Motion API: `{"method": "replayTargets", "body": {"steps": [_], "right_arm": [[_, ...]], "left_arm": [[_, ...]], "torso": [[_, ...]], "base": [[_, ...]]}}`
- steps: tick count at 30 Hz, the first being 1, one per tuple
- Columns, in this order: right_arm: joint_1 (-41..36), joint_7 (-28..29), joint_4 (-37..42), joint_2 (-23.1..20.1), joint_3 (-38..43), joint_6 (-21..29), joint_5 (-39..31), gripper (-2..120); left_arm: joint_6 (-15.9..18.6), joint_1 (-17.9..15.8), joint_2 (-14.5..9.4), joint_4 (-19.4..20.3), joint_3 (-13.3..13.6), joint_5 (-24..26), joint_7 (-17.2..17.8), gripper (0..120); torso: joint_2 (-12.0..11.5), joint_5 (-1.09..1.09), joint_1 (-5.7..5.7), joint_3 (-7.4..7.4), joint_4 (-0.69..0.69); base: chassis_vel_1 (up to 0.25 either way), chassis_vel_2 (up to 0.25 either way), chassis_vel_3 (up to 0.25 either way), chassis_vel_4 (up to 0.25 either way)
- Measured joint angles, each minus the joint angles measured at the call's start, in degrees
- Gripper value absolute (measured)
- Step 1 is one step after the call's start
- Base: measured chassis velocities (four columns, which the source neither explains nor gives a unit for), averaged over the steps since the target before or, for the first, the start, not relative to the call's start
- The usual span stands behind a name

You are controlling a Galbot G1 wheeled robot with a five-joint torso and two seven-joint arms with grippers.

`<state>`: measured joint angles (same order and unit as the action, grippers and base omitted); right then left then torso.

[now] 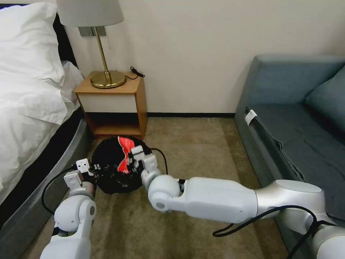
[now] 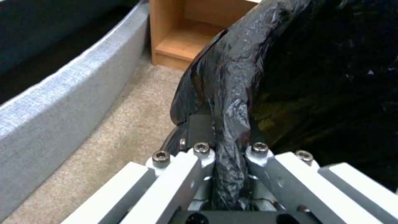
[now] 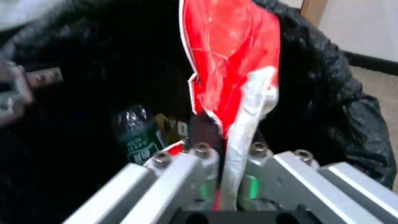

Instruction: Pick up the trash bin, then pick up the garbage on the floor and place it into the trash bin.

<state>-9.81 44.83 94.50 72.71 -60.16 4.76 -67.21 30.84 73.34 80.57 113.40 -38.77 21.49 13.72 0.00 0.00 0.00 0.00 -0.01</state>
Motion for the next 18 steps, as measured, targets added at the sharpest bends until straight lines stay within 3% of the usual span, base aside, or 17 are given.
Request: {"method": "replayTargets", "body": {"steps": [4,9,18], "right_arm": [[-0.2,-0.1,0.3,-0.4,0.3,0.4,0.3,24],[-0.2,-0.1,1.1,-0.7,0.8,0.5,0.4,37],[-0.1,0.1,3.0,-1.0,1.2,0.9,0.5,75]], "left_arm": [[0.1,0.0,0.1,0.0,0.3,-0.1,0.0,3],[0.2,-0.1,0.3,0.0,0.5,-0.3,0.0,3],[0.2,0.6,0.4,0.1,0.4,-0.5,0.0,3]], "torso": [[0.0,0.00,0.00,0.00,0.00],[0.0,0.00,0.00,0.00,0.00],[0.0,0.00,0.00,0.00,0.00]], "base": [[0.000,0.000,0.000,0.000],[0.000,0.000,0.000,0.000],[0.000,0.000,0.000,0.000]]}}
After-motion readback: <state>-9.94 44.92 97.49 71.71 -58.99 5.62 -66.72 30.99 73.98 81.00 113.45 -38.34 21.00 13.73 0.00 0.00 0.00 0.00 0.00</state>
